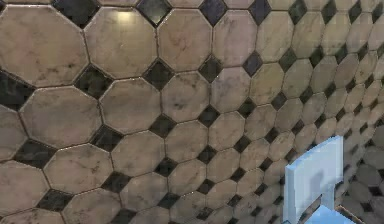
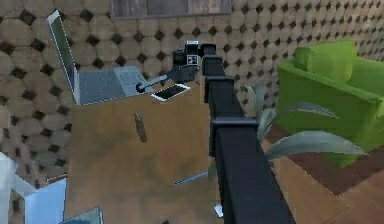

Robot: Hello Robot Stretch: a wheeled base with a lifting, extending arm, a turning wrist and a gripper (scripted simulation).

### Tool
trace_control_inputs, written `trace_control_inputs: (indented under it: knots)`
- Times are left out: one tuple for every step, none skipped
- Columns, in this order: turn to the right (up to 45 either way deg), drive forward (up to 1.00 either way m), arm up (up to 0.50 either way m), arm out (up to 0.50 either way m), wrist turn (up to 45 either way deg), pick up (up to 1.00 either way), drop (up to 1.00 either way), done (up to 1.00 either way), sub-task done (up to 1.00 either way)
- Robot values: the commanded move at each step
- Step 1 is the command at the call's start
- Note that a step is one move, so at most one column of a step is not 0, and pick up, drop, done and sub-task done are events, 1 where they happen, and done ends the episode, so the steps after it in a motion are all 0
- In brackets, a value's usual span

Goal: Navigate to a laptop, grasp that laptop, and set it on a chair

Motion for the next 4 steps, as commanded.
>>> trace_control_inputs:
  knots:
    - [-12.0,0.0,0.0,0.0,0.0,0.0,0.0,0.0,0.0]
    - [0.0,0.0,0.0,0.0,-45.0,0.0,0.0,0.0,0.0]
    - [0.0,0.0,0.0,0.0,-6.0,0.0,0.0,0.0,0.0]
    - [0.0,0.0,-0.32,0.0,0.0,0.0,0.0,0.0,0.0]
